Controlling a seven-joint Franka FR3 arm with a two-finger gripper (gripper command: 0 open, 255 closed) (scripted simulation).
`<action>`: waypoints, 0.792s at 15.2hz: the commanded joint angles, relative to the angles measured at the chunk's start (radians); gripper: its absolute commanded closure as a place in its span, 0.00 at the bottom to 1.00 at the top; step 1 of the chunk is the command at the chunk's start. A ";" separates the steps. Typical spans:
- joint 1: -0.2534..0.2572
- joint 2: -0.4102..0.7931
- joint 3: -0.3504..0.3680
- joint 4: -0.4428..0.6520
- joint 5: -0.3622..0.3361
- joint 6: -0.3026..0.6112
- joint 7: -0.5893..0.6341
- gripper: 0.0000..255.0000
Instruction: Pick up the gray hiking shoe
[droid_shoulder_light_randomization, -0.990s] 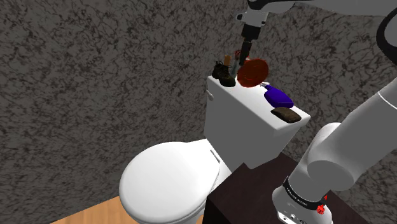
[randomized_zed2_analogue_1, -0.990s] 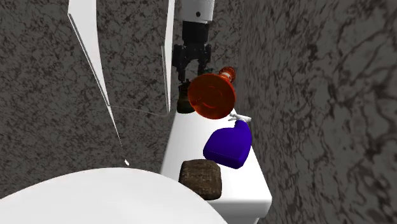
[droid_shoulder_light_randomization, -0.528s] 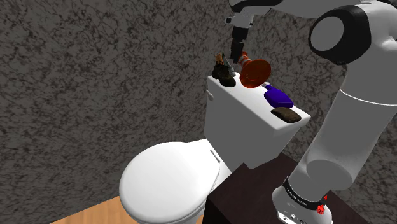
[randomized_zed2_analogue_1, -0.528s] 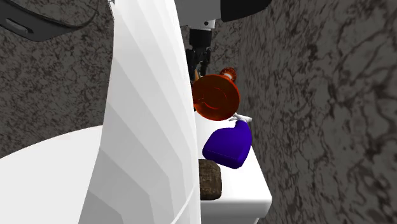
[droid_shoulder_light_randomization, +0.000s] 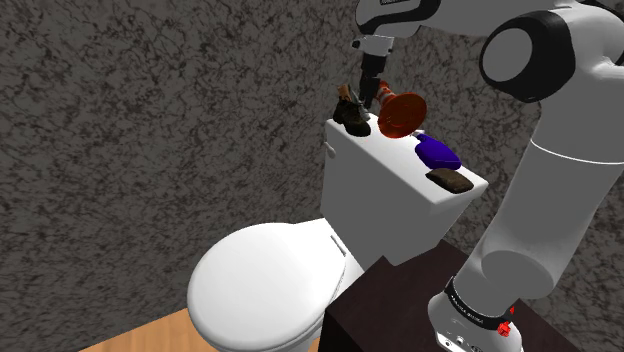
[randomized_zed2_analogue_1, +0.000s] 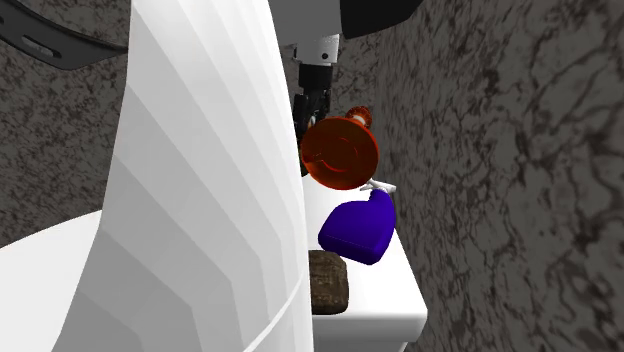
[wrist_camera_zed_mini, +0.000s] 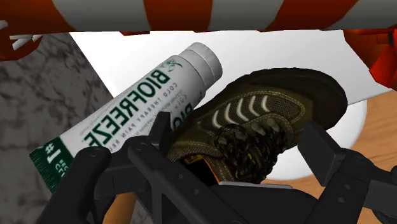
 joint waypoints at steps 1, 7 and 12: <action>-0.001 0.004 -0.001 -0.008 -0.001 0.005 -0.001 1.00; -0.002 0.008 -0.001 -0.003 0.001 0.003 -0.001 1.00; -0.002 0.003 -0.002 0.016 -0.002 -0.020 0.002 1.00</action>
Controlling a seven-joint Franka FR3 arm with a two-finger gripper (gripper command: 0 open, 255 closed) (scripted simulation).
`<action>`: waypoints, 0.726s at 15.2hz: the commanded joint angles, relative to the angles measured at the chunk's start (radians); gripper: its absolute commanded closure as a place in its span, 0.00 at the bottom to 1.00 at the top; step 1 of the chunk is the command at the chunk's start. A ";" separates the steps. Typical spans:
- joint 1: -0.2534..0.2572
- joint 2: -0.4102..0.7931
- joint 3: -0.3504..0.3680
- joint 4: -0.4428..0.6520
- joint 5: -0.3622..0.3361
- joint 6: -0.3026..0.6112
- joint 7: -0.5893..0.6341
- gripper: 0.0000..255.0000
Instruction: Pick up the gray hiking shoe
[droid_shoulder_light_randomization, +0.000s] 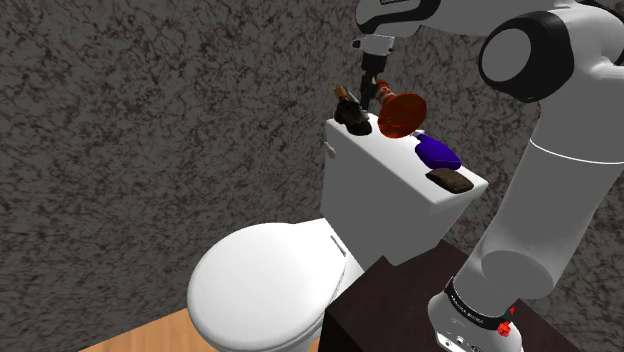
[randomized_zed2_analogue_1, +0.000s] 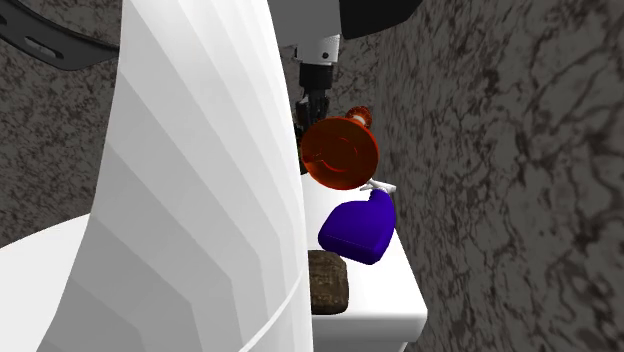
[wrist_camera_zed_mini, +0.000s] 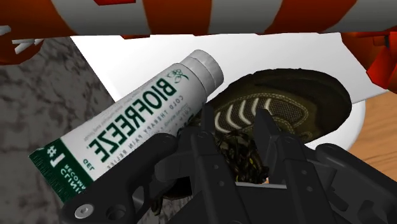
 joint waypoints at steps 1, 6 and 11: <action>-0.001 0.000 -0.001 0.023 0.000 -0.023 0.001 1.00; -0.007 0.011 -0.003 0.103 0.004 -0.094 0.003 1.00; -0.015 0.029 -0.006 0.193 0.013 -0.168 0.003 1.00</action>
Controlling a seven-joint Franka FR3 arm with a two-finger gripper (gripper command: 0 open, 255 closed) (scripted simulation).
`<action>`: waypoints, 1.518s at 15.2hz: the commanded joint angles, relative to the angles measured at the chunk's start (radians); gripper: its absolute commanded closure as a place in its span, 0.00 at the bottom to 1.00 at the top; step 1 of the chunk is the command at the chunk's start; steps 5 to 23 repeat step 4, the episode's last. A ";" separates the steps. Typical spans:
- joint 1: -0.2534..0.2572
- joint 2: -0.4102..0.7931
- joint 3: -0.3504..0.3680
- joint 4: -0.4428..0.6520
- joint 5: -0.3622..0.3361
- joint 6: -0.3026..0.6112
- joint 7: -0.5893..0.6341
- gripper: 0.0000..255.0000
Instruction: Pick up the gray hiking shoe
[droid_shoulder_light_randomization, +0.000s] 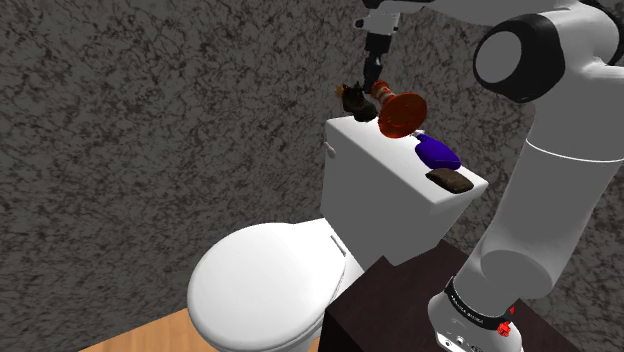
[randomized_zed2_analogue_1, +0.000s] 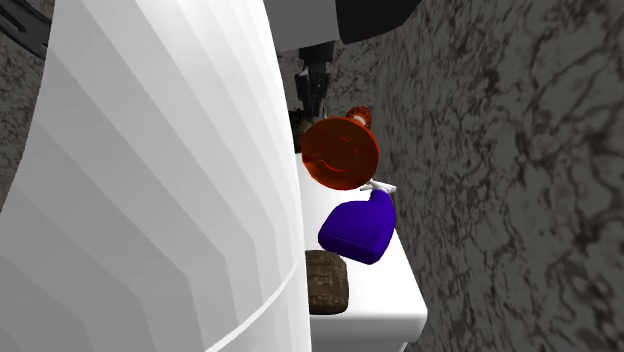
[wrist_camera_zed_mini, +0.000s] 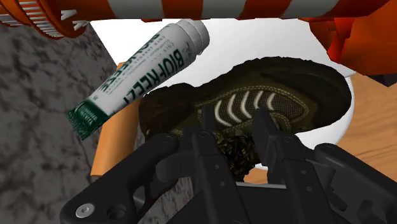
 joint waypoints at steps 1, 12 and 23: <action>-0.004 0.010 -0.001 0.039 0.005 -0.030 0.000 1.00; -0.007 0.016 -0.002 0.062 0.008 -0.048 0.000 1.00; -0.007 0.016 -0.002 0.062 0.008 -0.048 0.000 1.00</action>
